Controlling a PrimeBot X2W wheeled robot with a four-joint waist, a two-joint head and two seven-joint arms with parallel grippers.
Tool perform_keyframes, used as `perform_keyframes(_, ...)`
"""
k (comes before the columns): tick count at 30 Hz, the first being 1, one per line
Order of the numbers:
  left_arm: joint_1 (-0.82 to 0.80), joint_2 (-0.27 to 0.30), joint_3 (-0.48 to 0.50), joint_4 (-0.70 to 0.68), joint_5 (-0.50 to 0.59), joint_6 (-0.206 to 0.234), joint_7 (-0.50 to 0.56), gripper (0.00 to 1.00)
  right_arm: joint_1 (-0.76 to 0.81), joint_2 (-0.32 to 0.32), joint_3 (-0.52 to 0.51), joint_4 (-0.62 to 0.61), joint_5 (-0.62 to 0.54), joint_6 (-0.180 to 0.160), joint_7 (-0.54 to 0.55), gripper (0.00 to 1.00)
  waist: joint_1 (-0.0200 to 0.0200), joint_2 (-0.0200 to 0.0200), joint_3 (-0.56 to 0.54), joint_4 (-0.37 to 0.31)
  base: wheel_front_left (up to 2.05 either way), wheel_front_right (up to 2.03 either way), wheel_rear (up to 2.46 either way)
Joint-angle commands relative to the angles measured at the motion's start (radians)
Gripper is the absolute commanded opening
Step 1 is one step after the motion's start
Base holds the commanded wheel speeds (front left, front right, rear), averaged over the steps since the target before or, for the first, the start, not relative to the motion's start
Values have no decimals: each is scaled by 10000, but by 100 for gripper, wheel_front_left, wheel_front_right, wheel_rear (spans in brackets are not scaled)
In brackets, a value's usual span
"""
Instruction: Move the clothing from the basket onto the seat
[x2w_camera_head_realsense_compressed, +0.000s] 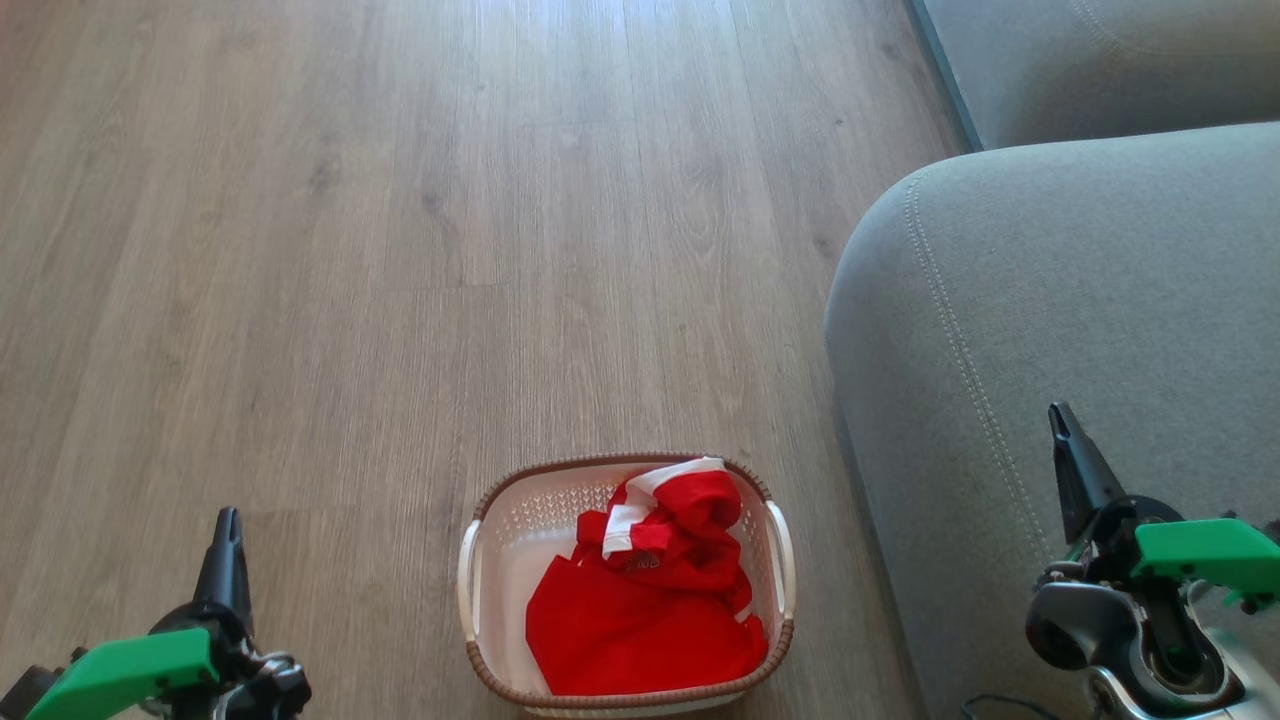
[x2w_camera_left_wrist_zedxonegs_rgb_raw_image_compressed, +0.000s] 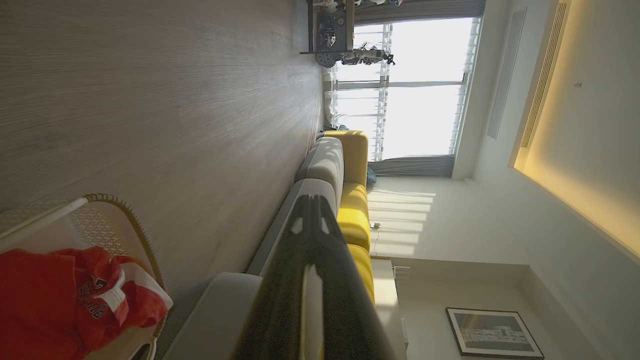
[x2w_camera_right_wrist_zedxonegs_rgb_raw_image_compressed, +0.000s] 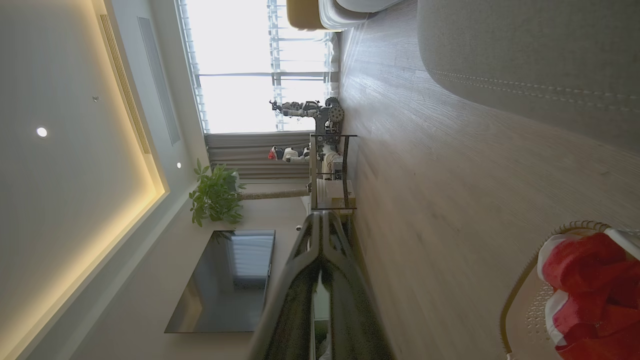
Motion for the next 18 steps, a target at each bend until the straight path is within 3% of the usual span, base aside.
perform_keyframes(1,-488,91,349,-338,23,-72,63,0,-426,-284,130,-370,9,0,-84,0,0,-1,0,0,0,0,0)
perform_keyframes(18,-488,90,349,-338,24,-72,63,0,-426,-285,132,-371,11,0,-86,0,0,-1,0,0,0,0,0)
